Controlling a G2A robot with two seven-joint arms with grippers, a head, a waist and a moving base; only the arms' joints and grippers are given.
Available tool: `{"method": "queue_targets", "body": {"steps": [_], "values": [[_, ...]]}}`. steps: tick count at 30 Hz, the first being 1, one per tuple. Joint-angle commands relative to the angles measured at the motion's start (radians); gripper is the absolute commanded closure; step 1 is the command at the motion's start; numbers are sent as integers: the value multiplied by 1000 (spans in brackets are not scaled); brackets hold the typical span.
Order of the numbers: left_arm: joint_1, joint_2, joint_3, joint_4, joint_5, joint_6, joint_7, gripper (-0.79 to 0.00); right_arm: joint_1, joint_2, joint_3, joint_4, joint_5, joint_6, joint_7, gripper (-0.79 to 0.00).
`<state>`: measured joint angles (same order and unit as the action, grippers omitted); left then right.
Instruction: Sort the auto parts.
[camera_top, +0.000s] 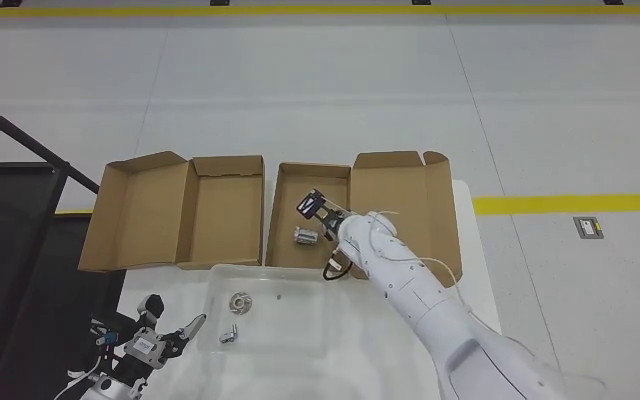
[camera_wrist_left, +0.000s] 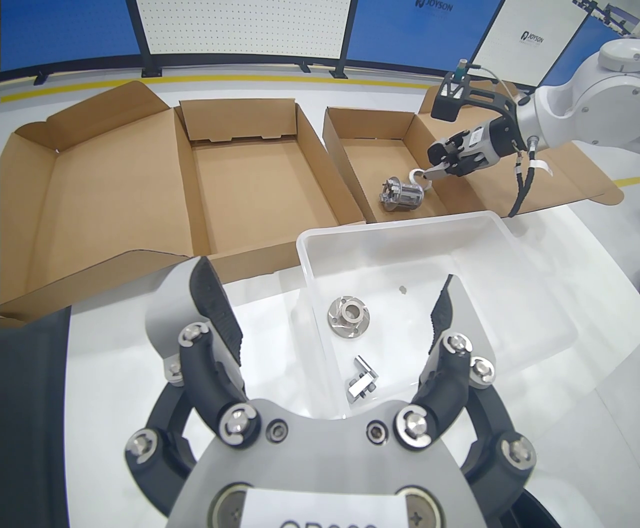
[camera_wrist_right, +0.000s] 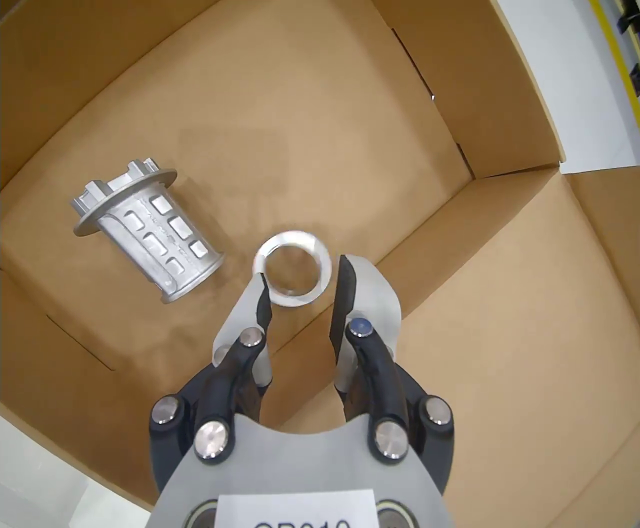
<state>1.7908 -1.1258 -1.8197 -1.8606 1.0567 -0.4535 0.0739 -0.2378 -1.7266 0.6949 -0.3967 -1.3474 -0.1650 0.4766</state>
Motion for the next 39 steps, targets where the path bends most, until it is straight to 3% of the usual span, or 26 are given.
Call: {"method": "queue_targets", "body": {"steps": [1, 8, 12, 13, 15, 18, 21, 24, 32, 35, 39], "values": [[0, 0, 0, 0, 0, 0, 0, -785, -1, -4, -1, 3, -7, 14, -26, -363], [0, 0, 0, 0, 0, 0, 0, -785, -21, -4, 5, -30, -40, 95, -142, -336], [0, 0, 0, 0, 0, 0, 0, -785, -58, 12, 22, -94, -69, 155, -304, -385], [0, 0, 0, 0, 0, 0, 0, -785, -72, 19, 25, -114, -87, 168, -355, -508], [-2, 0, 3, -1, 1, 6, -4, -785, -108, 34, 39, -166, -112, 204, -440, -554], [-8, 1, 7, -10, 33, -5, -7, -785, -169, 62, 61, -265, -163, 224, -550, -723], [-1, 6, 1, -31, 117, -43, 0, -785, -244, 97, 95, -378, -227, 237, -646, -671], [12, 13, -9, -54, 204, -114, 0, -785, -344, 131, 141, -512, -285, 283, -742, -785], [46, 31, -25, -165, 478, -196, -7, -785, -619, 215, 282, -829, -435, 271, -986, -785], [49, 35, -9, -202, 567, -210, -2, -785, -706, 244, 343, -903, -462, 207, -1088, -785], [46, 43, -2, -231, 643, -260, 7, -785, -722, 250, 357, -915, -470, 188, -1103, -785]]}}
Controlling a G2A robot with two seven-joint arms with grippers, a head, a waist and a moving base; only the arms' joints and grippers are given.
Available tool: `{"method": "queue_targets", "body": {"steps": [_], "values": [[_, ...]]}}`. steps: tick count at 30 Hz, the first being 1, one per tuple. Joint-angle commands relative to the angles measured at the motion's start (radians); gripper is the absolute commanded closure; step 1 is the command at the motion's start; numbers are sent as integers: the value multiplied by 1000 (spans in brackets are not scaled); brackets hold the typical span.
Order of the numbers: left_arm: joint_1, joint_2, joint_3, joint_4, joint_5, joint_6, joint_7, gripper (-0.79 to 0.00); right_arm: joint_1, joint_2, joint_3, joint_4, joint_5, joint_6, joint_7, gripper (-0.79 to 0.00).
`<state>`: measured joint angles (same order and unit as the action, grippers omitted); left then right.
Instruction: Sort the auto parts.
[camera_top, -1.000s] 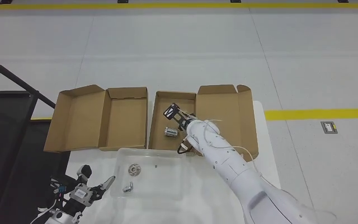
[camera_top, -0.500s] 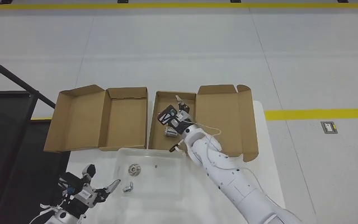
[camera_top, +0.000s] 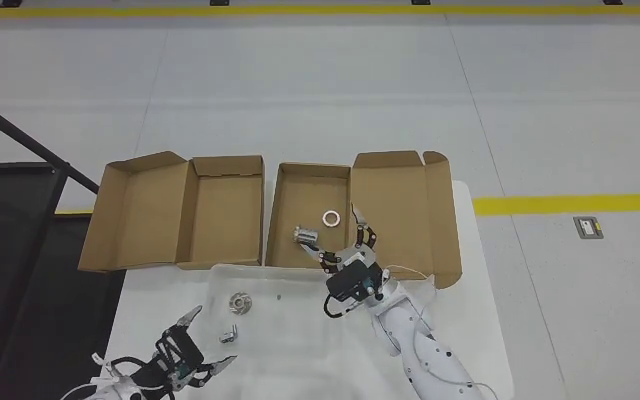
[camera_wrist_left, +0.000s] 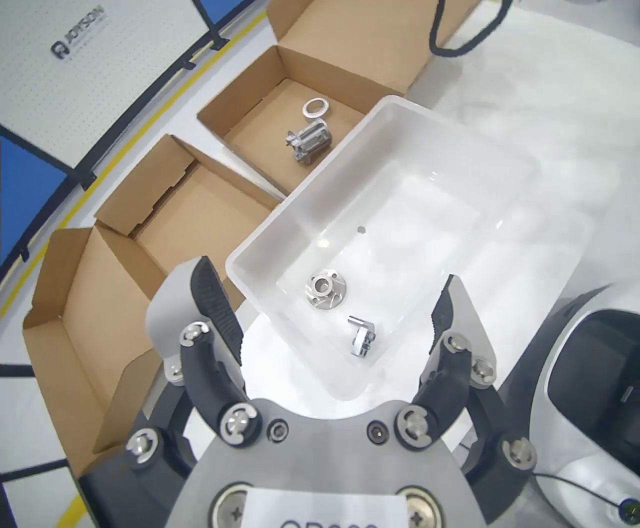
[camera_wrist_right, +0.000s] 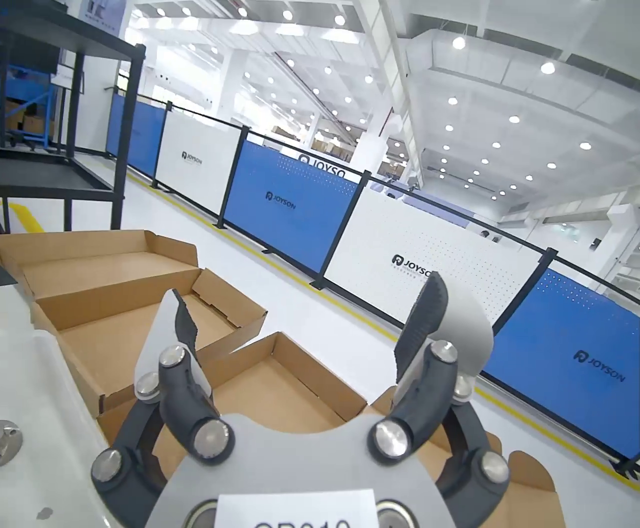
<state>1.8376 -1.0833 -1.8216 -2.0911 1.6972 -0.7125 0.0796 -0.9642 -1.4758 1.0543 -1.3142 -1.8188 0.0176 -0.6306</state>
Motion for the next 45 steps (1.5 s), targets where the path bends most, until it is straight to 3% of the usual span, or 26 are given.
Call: {"method": "queue_targets", "body": {"steps": [1, 9, 12, 15, 17, 20, 25, 28, 31, 45], "values": [[0, 0, 0, 0, 2, -1, 2, -785, 4, -1, -2, 3, 1, 5, 4, -785], [0, 0, 0, 0, 2, -1, 2, -785, 4, -1, -2, 3, 1, 5, 4, -785], [5, 1, 30, -34, 66, 21, -70, -785, -3, 0, 0, -9, 10, -5, -2, -785], [-24, 4, 59, -64, 70, -41, -171, -785, -32, 9, 35, -35, 36, -31, -79, -785], [-79, 7, 88, -82, 46, -113, -279, -785, -63, 19, 68, -50, 43, -32, -144, -785], [-155, 6, 145, -84, 14, -144, -456, -785, -118, 31, 115, -93, 56, -27, -207, -785], [-306, -2, 267, -46, -124, -180, -770, -785, -208, 61, 211, -164, 66, -133, -331, -785], [-415, -9, 333, 10, -243, -167, -959, -785, -236, 70, 245, -182, 78, -152, -347, -785], [-518, -14, 406, 69, -345, -94, -1093, -785, -249, 71, 256, -190, 117, -148, -345, -785], [-537, -14, 411, 89, -359, -40, -1096, -785, -249, 71, 256, -190, 117, -148, -345, -785]]}}
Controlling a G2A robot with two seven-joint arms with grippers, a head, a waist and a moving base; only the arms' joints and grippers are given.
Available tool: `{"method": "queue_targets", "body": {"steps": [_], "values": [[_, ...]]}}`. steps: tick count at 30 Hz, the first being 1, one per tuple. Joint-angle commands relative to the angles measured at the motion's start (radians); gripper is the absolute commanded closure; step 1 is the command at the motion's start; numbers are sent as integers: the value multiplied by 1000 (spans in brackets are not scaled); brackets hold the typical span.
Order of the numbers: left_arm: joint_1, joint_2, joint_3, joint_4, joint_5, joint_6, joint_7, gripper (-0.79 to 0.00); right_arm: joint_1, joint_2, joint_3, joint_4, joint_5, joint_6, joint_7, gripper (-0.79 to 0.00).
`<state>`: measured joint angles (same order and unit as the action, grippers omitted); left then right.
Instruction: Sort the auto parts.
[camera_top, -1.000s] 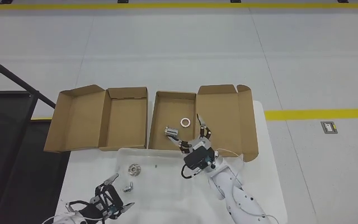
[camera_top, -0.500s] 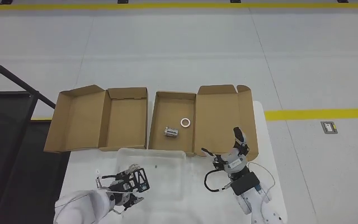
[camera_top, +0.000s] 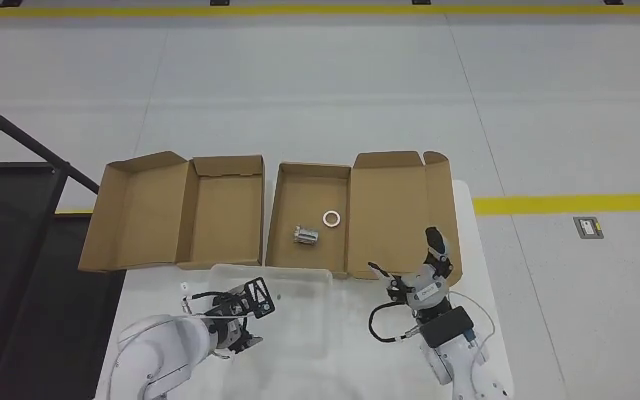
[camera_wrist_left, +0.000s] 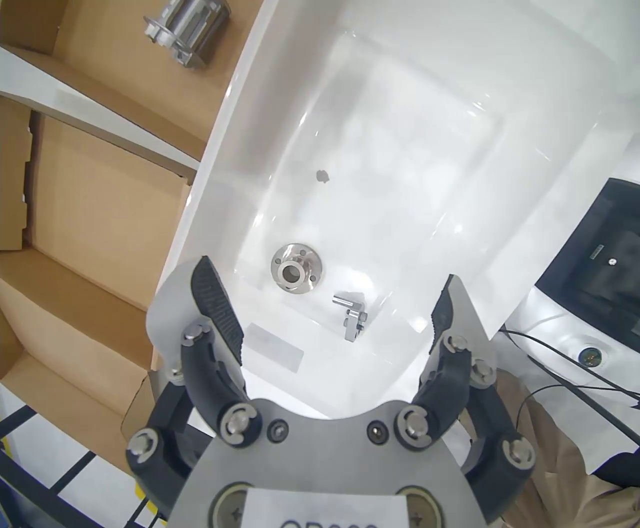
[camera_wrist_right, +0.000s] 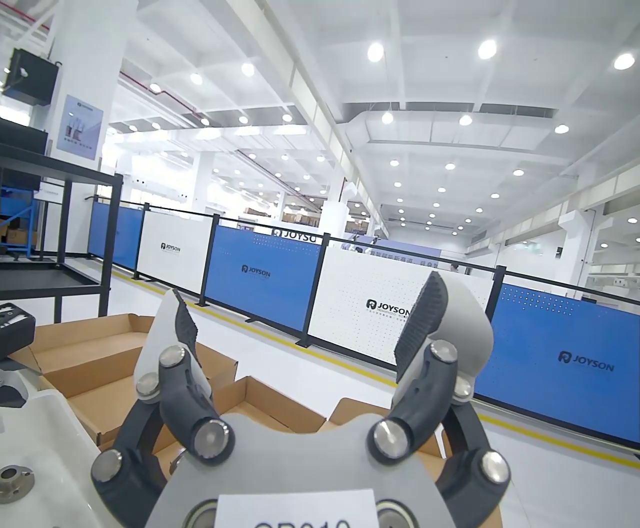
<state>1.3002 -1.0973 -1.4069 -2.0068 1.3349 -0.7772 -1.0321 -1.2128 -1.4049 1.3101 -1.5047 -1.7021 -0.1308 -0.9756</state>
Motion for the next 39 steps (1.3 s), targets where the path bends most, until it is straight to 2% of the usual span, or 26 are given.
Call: {"method": "queue_targets", "body": {"steps": [1, 3, 7, 9, 15, 18, 21, 26, 28, 30, 33, 35, 39], "values": [[-6, 0, -10, 17, -15, 49, 26, -785, 0, 0, 0, 0, 0, 0, 0, -785], [-22, 0, -10, 34, -50, 61, 12, -785, 0, 0, 0, 0, 0, 0, 0, -785], [-80, -2, 25, 69, -119, 100, -103, -785, 0, 0, 0, 0, 0, 0, 0, -785], [-107, -4, 54, 89, -139, 137, -148, -727, 0, 0, 0, 0, 0, 0, 0, -785], [-175, -5, 98, 152, -145, 227, -233, -619, 0, 0, 0, 0, 0, 0, 0, -785], [-199, -6, 107, 185, -149, 247, -246, -628, 0, 0, 0, 0, 0, 0, 0, -785], [-225, -7, 130, 222, -153, 255, -263, -573, 0, 0, 0, 0, 0, 0, 0, -785], [-279, -13, 184, 292, -123, 297, -293, -622, 0, 0, 0, 0, 0, 0, 0, -785], [-295, -17, 205, 314, -109, 321, -282, -585, 0, 0, 0, 0, 0, 0, 0, -785], [-306, -19, 216, 333, -116, 330, -270, -511, 0, 0, 0, 0, 0, 0, 0, -785], [-320, -23, 239, 365, -93, 360, -259, -483, 0, 0, 0, 0, 0, 0, 0, -785], [-332, -26, 255, 387, -96, 365, -260, -391, 0, 0, 0, 0, 0, 0, 0, -785], [-356, -31, 274, 421, -98, 380, -263, -369, 0, 0, 0, 0, 0, 0, 0, -785]]}}
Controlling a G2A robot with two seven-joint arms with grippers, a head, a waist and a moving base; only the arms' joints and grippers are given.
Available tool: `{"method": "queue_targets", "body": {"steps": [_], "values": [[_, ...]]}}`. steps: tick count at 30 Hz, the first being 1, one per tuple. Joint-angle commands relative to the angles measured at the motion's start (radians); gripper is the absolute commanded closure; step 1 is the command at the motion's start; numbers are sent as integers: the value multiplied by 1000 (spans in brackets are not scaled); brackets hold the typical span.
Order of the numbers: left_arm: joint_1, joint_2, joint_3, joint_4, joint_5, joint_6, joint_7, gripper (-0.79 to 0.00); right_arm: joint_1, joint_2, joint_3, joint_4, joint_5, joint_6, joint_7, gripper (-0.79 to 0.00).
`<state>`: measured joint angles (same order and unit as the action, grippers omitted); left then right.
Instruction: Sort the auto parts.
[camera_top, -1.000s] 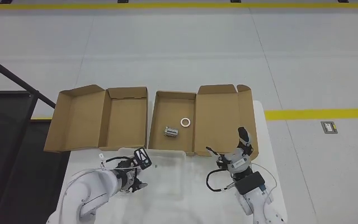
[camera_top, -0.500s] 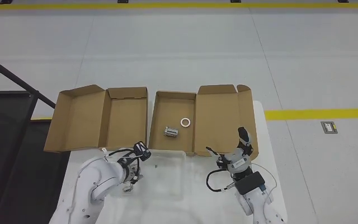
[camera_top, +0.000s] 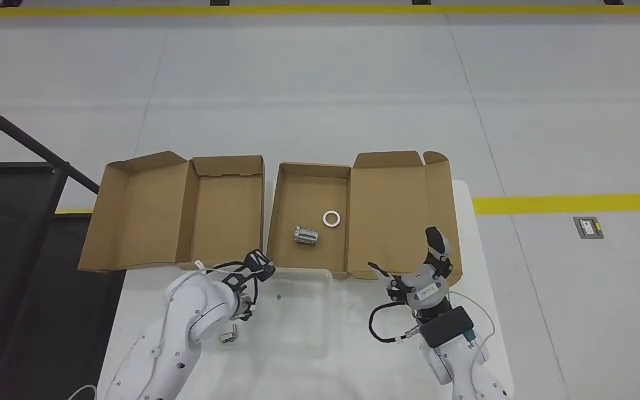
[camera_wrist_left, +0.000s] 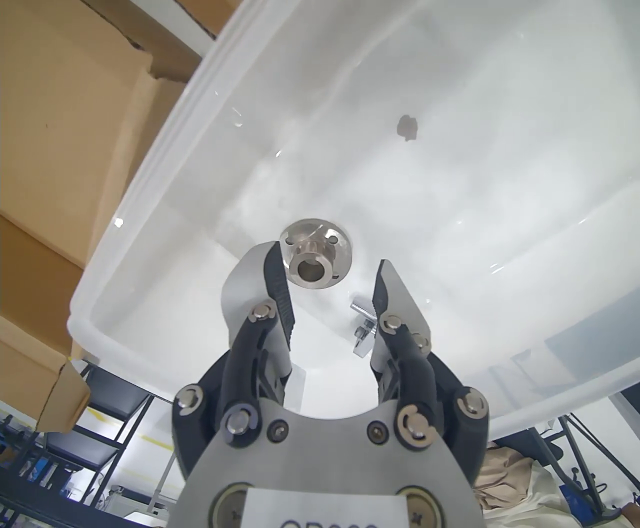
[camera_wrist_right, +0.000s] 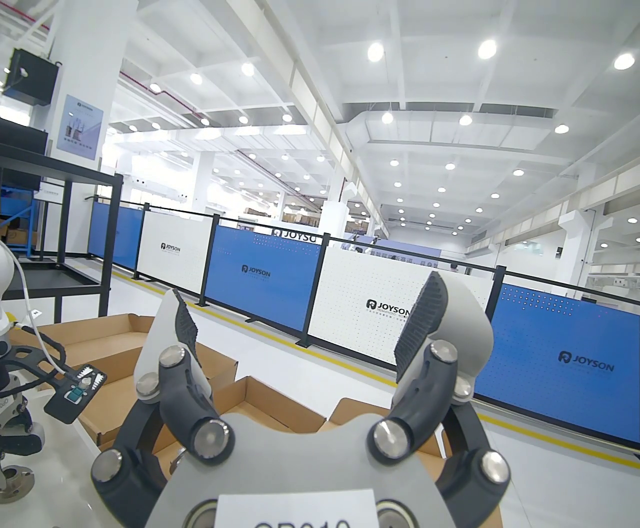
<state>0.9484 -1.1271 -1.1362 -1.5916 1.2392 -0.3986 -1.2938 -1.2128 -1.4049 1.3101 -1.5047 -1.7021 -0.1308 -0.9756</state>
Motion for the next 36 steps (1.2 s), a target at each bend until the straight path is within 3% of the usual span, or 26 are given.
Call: {"method": "queue_targets", "body": {"steps": [1, 13, 36], "values": [[-9, -2, 6, 12, -5, 5, -2, -369, 0, 0, 0, 0, 0, 0, 0, -785], [-23, 2, -5, 48, -20, 11, -1, -348, 0, 0, 0, 0, 0, 0, 0, -785], [-86, -13, 53, 163, -18, 63, 2, -317, 0, 0, 0, 0, 0, 0, 0, -785]]}}
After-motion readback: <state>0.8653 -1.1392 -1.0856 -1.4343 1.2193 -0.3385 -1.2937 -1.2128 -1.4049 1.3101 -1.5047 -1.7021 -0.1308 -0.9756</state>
